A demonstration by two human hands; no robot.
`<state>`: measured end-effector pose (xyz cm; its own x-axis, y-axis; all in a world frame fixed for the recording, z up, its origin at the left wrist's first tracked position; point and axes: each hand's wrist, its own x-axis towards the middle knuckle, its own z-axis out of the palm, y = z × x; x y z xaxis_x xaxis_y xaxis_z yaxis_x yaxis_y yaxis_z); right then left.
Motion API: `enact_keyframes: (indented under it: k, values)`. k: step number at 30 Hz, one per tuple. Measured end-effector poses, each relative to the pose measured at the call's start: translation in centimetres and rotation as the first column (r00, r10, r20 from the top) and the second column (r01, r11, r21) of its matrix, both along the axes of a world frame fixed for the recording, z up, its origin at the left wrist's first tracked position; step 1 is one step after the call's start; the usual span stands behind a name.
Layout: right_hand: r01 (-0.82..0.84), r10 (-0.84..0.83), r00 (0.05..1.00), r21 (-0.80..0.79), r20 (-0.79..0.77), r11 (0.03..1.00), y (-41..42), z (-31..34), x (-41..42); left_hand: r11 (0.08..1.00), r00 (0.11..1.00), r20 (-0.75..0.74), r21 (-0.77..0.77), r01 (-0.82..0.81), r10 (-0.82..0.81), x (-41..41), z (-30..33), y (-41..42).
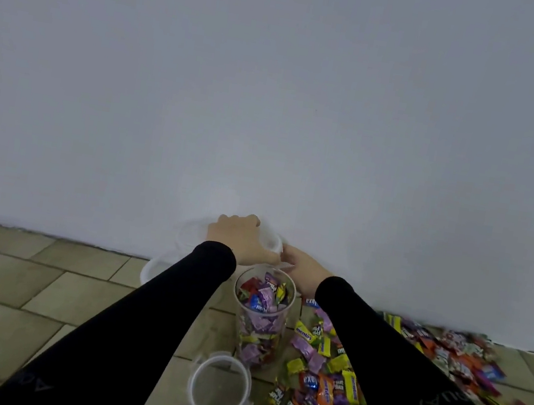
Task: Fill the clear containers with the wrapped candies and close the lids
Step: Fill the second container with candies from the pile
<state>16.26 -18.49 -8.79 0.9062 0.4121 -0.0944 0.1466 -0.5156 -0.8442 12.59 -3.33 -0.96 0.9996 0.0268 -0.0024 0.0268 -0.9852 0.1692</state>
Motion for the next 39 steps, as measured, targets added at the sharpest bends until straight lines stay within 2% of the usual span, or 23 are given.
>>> enact_keyframes:
  k: [3, 6, 13, 18, 21, 24, 30, 34, 39]
  values:
    - [-0.051, 0.051, 0.998, -0.019, 0.041, 0.999, 0.1, -0.1, 0.5, 1.0, 1.0, 0.014, -0.012, 0.005, -0.005, 0.4, 0.0, 0.2]
    - [-0.034, 0.033, 0.999, 0.029, 0.041, 0.999, -0.3, 0.1, 0.4, 0.998, 0.999, 0.044, -0.064, 0.0, 0.003, -0.2, 0.3, 0.0]
    - [-0.005, -0.01, 0.994, 0.139, 0.111, 0.99, -2.5, 3.7, -1.4, 0.986, 0.969, 0.244, -0.153, 0.071, -0.032, -2.8, 3.6, -1.3]
    - [0.023, -0.07, 0.97, 0.196, 0.232, 0.98, -5.2, 7.7, -4.3, 0.894, 0.933, 0.35, -0.385, 0.229, -0.088, -5.6, 6.3, -3.4]
    - [0.029, -0.082, 0.95, 0.174, 0.302, 0.984, -7.2, 9.4, -7.5, 0.845, 0.914, 0.396, -0.456, 0.279, -0.088, -8.4, 7.3, -5.6]
    - [0.019, -0.077, 0.94, 0.174, 0.331, 0.985, -8.9, 10.2, -11.5, 0.8, 0.931, 0.358, -0.538, 0.266, -0.069, -11.0, 7.5, -7.7]
    - [0.148, -0.189, 0.914, 0.139, 0.358, 0.979, -12.3, 8.7, -18.4, 0.692, 0.968, 0.224, -0.681, 0.24, -0.115, -16.9, 6.3, -12.0]
    - [0.161, -0.208, 0.931, 0.173, 0.301, 0.972, -14.2, 7.5, -23.0, 0.713, 0.972, 0.163, -0.661, 0.233, -0.166, -20.1, 5.1, -14.3]
    - [0.113, -0.179, 0.942, 0.236, 0.283, 0.965, -17.3, 6.2, -28.0, 0.687, 0.971, 0.127, -0.689, 0.232, -0.201, -22.9, 3.9, -16.8]
